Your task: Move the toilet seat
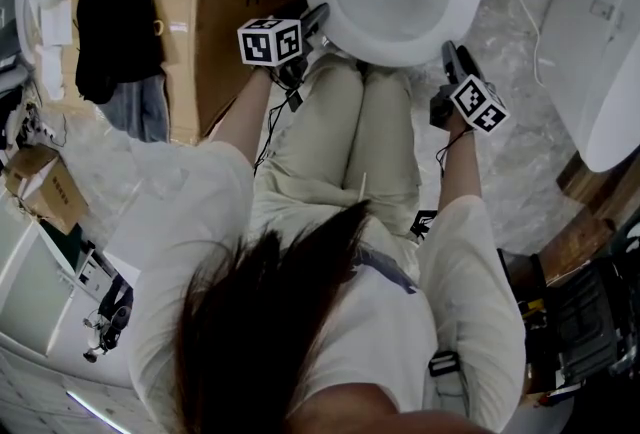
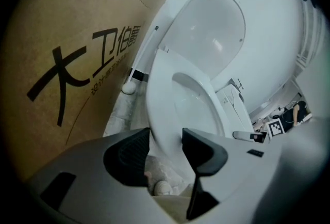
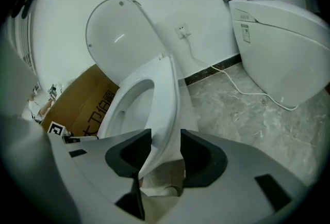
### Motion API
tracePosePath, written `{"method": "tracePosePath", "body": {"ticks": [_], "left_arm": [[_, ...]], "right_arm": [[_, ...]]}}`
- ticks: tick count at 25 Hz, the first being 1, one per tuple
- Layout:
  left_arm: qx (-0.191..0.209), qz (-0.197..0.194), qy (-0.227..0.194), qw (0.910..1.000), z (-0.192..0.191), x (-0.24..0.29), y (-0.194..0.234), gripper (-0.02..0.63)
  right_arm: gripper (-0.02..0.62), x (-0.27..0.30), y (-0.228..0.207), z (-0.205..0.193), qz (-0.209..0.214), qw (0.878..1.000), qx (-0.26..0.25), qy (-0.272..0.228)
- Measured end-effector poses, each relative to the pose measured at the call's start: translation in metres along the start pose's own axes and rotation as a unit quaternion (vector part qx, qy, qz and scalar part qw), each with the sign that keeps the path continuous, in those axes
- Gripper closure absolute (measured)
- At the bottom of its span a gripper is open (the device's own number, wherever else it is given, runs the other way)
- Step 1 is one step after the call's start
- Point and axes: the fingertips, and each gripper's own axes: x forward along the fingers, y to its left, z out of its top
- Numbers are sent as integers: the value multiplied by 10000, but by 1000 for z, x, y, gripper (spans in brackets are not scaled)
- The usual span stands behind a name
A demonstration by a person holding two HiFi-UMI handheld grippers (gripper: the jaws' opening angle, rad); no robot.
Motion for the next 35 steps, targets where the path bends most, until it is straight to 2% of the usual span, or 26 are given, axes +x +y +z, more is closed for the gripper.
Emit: {"method": "tracePosePath", "body": {"ticks": [3,6,15,23,29,35], "left_arm": [[-24,-3,6,10000,0,0,1,426],[-28,-17,51,10000,-1,1,0,426],[-212,58,186,9996,0,-1,-5,417],[-567,77,287,9980,12,-19,-23,416],[-821,181,375,9958,40,-51,-48,402],[-969,456,409,9934,77,-79,-72,402]], "right_arm": [[398,4,7,-6,373,9988,283,136],[387,7,18,-14,614,9972,274,330],[383,3,22,-6,571,9942,896,153],[393,-18,34,9,449,9921,1137,287],[400,-49,57,37,405,9886,1395,398],[402,-77,84,74,463,9875,1405,552]]}}
